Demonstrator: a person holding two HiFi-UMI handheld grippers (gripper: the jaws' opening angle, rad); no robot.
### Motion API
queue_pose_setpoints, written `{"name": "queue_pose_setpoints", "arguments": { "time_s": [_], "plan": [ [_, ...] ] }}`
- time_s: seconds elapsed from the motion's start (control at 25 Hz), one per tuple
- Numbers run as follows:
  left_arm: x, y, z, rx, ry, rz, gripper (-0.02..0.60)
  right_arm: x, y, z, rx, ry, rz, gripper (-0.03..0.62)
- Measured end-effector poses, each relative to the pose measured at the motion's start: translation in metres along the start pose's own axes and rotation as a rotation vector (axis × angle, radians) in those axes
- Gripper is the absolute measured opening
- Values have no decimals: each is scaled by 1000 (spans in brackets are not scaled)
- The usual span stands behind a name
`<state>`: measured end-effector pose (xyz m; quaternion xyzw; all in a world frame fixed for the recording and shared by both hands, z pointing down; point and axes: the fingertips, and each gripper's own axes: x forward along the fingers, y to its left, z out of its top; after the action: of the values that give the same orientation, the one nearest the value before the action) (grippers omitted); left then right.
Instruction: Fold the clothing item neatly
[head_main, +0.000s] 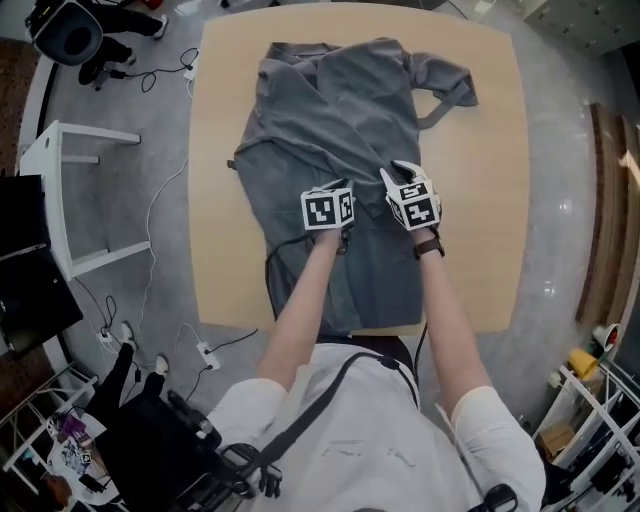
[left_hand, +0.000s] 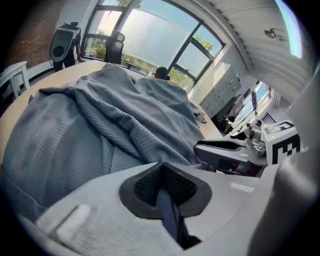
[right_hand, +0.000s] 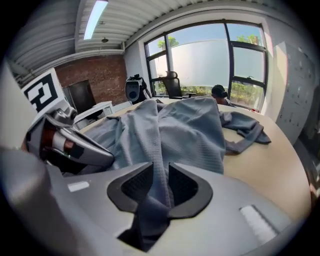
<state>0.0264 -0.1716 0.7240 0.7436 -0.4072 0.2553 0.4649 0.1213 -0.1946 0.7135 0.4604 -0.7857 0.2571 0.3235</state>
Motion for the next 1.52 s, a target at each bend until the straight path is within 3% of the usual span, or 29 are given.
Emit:
{"name": "queue_pose_setpoints", "arguments": {
  "time_s": [0.04, 0.24, 0.4, 0.52, 0.56, 0.6, 0.68, 0.76, 1.08, 1.2, 1.28, 1.4, 1.52],
  "plan": [
    [1, 0, -1, -1, 0, 6, 9, 8, 1, 4, -29, 12, 3, 99],
    [-23, -2, -16, -49, -39, -2, 8, 31, 15, 4, -114, 68, 38, 14],
    [-52, -8, -23, -162, -104, -58, 8, 11, 19, 24, -71, -19, 60, 16],
    [-47, 4, -36, -161, -62, -6, 13, 21, 18, 3, -91, 73, 9, 63],
    [-44, 11, -39, -147, -48, 28, 63, 23, 15, -4, -84, 96, -7, 114],
    [-45, 18, -38, -123, -50, 72, 172, 21, 11, -7, -64, 87, -21, 111],
    [-53, 30, -27, -59, -80, 157, 179, 9, -5, -2, -10, 6, -53, 91],
    [-56, 29, -13, 0, -98, 177, 179, -6, -34, 2, 43, -66, -94, 96],
    [-34, -24, 25, 274, -73, 86, 178, -49, -211, 8, 341, -182, -307, 129],
    [-28, -51, 41, 392, -79, 41, 178, -46, -265, 13, 373, -165, -366, 143],
    [-26, -69, 51, 450, -92, 15, 178, -41, -295, 20, 381, -144, -398, 186],
    [-24, -90, 64, 493, -110, -13, 178, -22, -327, 28, 403, -90, -424, 241],
    [-29, -92, 68, 472, -119, -19, 178, -1, -334, 30, 354, -32, -426, 180]
  ]
}}
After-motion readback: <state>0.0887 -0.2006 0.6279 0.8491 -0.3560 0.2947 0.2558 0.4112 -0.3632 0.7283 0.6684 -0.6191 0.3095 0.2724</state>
